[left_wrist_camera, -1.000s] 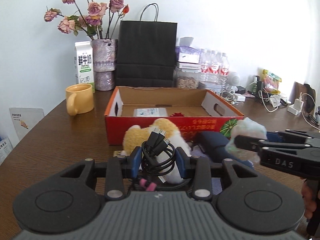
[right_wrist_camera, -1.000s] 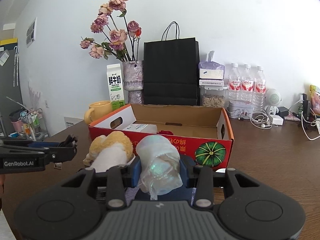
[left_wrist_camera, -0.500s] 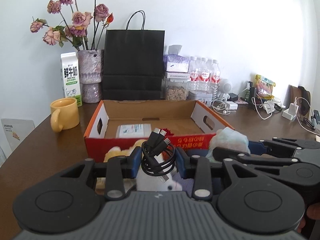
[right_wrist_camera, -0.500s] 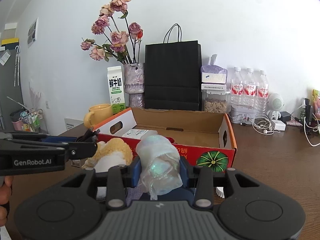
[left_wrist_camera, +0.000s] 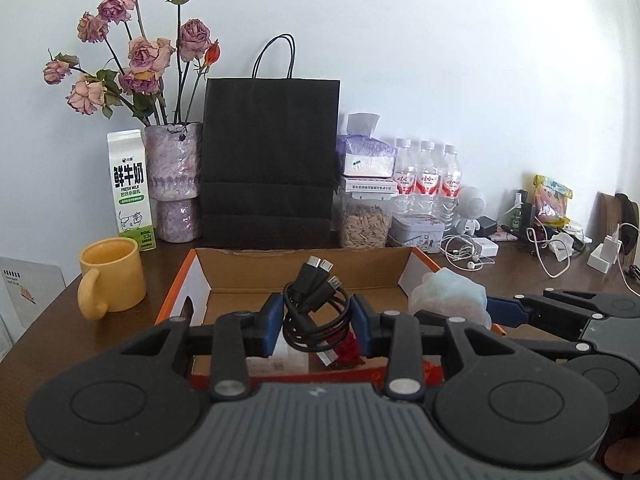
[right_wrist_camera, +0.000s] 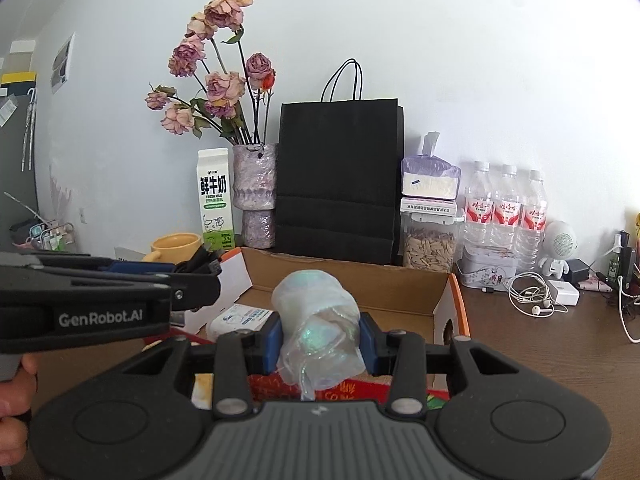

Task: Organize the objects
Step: 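Carry the cable and plastic bag into the box and release both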

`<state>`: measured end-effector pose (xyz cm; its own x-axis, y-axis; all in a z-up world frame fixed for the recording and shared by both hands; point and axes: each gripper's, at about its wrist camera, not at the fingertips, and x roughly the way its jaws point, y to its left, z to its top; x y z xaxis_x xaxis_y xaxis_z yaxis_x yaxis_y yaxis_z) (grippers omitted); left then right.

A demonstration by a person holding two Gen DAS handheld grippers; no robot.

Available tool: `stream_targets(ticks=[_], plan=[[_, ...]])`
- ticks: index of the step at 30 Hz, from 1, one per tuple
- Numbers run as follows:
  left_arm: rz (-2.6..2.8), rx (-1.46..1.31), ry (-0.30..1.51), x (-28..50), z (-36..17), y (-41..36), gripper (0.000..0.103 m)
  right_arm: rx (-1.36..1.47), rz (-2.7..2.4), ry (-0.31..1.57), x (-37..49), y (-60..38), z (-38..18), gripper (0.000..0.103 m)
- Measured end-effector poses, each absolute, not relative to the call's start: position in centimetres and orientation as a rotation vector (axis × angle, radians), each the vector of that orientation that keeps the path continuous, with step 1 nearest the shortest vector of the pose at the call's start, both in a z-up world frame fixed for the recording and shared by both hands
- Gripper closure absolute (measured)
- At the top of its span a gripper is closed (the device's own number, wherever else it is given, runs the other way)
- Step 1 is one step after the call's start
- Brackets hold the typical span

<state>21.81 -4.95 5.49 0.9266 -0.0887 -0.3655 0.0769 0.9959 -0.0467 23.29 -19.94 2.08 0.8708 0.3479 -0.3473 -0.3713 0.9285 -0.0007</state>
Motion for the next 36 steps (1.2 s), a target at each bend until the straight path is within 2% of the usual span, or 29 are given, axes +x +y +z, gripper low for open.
stream_targets(ticks=[14,21,22,24,25,26,27,28,36], plan=[[-0.054,-0.052,0.475,32.0,4.0,-5.2,0.066,-0.047,0.308,0.429,33.0,-19.2,0.8,0.065],[-0.038,-0.068,0.528,33.8,2.8,-4.4,0.065,-0.062,0.293,0.481,34.5,-19.3,-0.9,0.064],[-0.038,-0.074,0.530,33.8,2.8,-4.3,0.061,-0.065,0.292,0.488,34.5,-19.2,-1.0,0.061],[-0.040,-0.077,0.526,33.6,2.8,-4.2,0.033,-0.073,0.284,0.504,34.5,-19.2,-1.2,0.050],[-0.039,-0.074,0.509,33.3,2.9,-4.2,0.011,-0.077,0.277,0.513,34.5,-19.2,-1.3,0.034],[-0.034,-0.067,0.490,33.1,3.1,-4.3,0.000,-0.081,0.271,0.515,34.5,-19.1,-1.4,0.012],[-0.022,-0.058,0.477,32.9,3.3,-4.4,0.000,-0.086,0.264,0.513,34.5,-19.1,-1.4,0.003],[-0.011,-0.051,0.479,32.8,3.4,-4.5,0.000,-0.086,0.260,0.511,34.4,-19.1,-1.3,0.000],[0.002,-0.056,0.493,32.6,3.5,-4.4,0.000,-0.072,0.259,0.500,34.0,-19.3,-0.7,0.000]])
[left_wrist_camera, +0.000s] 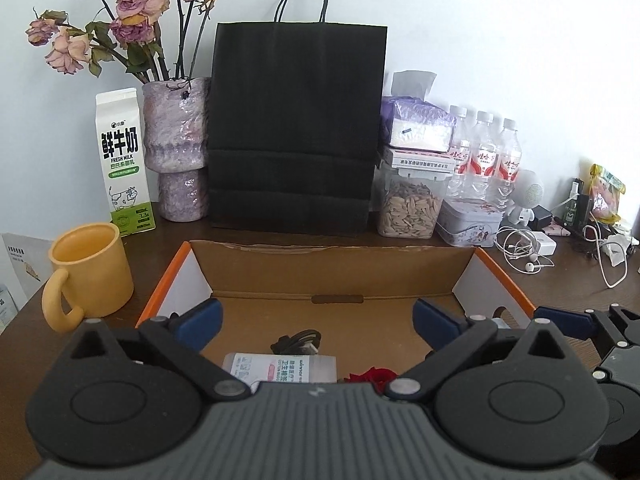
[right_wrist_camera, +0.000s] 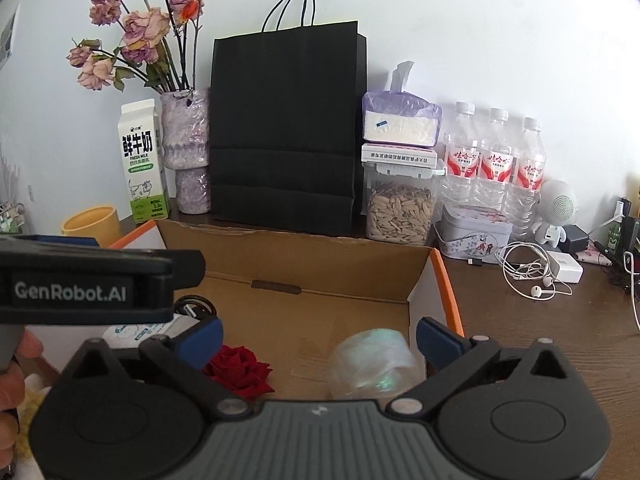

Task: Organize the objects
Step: 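Carry the cable and plastic bag into the box and release both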

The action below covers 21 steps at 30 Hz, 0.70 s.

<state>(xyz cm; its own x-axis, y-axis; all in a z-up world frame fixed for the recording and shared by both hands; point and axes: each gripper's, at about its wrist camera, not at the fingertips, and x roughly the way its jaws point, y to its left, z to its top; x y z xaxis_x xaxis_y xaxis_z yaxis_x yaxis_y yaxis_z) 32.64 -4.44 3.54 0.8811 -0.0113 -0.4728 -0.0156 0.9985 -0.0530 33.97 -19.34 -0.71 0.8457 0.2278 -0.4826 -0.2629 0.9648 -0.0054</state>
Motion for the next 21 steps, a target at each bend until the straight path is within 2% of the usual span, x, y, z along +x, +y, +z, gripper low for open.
stream_targets(ticks=[21], plan=[[0.002,-0.058,0.414,23.4,5.6,-2.5,0.000,-0.079,0.252,0.398,25.0,-21.8,1.8,0.000]])
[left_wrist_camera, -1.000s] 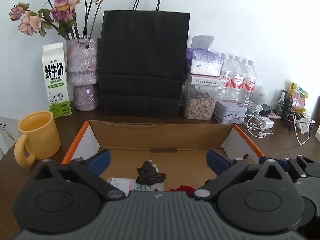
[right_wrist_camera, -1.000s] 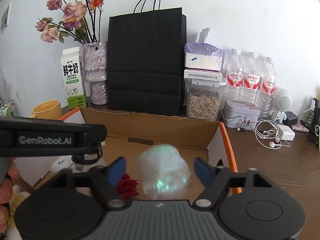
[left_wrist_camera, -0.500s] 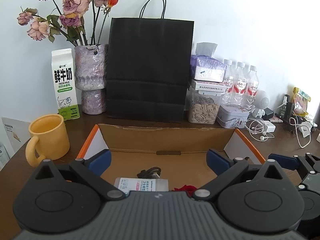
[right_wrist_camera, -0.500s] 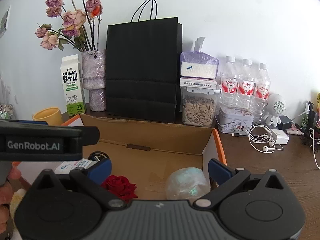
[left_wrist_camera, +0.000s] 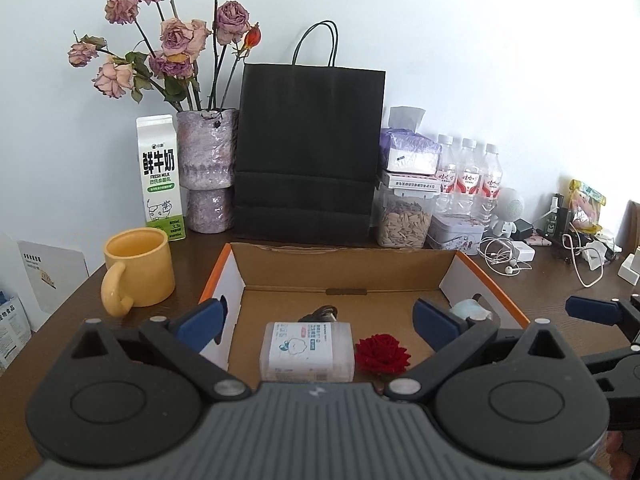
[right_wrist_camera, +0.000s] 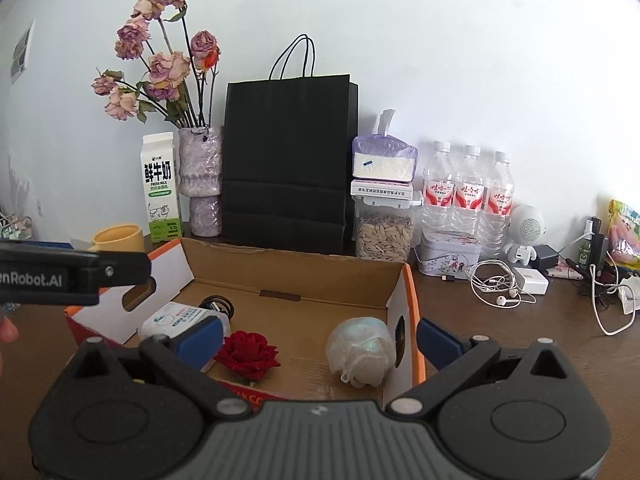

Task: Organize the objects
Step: 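Carry the cable and plastic bag into the box and release both, then grasp the white bottle cap with the right tool while the left tool grasps the plush sheep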

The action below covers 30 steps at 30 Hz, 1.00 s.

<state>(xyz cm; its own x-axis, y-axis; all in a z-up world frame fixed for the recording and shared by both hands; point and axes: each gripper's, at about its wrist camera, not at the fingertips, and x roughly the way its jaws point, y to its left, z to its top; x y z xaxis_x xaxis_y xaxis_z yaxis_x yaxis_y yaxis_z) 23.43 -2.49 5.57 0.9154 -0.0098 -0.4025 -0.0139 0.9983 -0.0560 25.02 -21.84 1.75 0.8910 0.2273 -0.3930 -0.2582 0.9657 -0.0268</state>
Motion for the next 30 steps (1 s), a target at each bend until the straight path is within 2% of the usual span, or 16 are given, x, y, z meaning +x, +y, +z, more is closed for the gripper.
stream_targets(ticks=[17,30], plan=[[0.043,-0.038,0.472,15.9,3.3,-0.2,0.000,-0.087,0.204,0.464,17.0,-26.2,-0.9,0.000],[0.046,-0.046,0.526,12.5,1.5,0.2,0.000,-0.074,0.190,0.513,14.4,-28.2,-2.6,0.000]])
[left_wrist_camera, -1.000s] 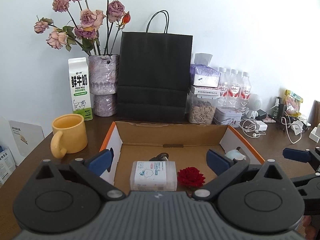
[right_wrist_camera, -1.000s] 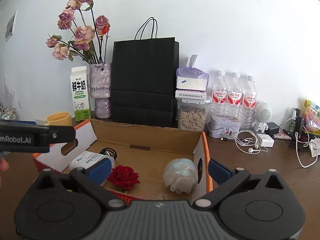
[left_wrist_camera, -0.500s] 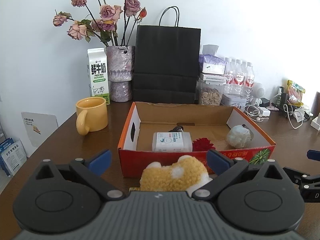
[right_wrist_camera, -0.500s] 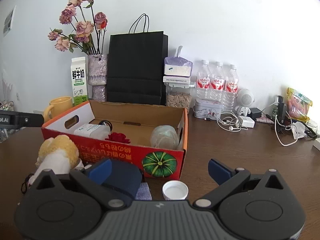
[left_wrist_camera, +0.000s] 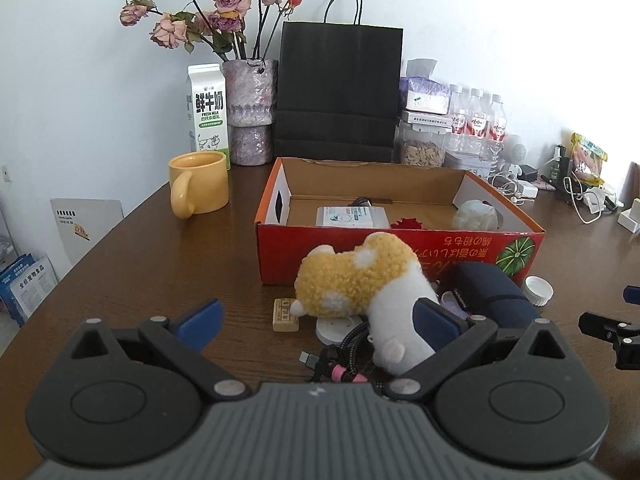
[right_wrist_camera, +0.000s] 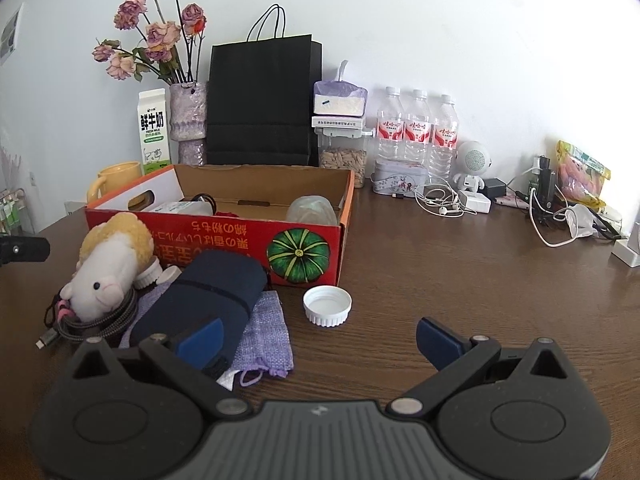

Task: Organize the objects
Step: 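Grasp the white bottle cap with the right tool while the left tool grasps the plush sheep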

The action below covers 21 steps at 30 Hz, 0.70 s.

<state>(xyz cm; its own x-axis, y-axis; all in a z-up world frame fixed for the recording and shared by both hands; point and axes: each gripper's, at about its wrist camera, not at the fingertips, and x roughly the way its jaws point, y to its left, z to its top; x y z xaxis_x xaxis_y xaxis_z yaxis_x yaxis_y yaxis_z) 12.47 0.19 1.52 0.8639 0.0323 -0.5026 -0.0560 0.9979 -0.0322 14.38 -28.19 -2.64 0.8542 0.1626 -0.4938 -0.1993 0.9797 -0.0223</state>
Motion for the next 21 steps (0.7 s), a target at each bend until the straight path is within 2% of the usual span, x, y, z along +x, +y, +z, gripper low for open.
stream_targets(ticks=[12,16,21], plan=[[0.030,-0.040,0.561,13.3,0.9,-0.9,0.000,-0.083,0.170,0.526,15.6,-28.9,-3.5,0.000],[0.030,-0.048,0.572,13.8,0.6,-1.1,0.000,-0.096,0.177,0.545,16.9,-29.3,-4.1,0.007],[0.020,-0.059,0.584,14.6,0.5,-1.7,0.000,-0.131,0.183,0.556,18.9,-29.0,-4.5,0.008]])
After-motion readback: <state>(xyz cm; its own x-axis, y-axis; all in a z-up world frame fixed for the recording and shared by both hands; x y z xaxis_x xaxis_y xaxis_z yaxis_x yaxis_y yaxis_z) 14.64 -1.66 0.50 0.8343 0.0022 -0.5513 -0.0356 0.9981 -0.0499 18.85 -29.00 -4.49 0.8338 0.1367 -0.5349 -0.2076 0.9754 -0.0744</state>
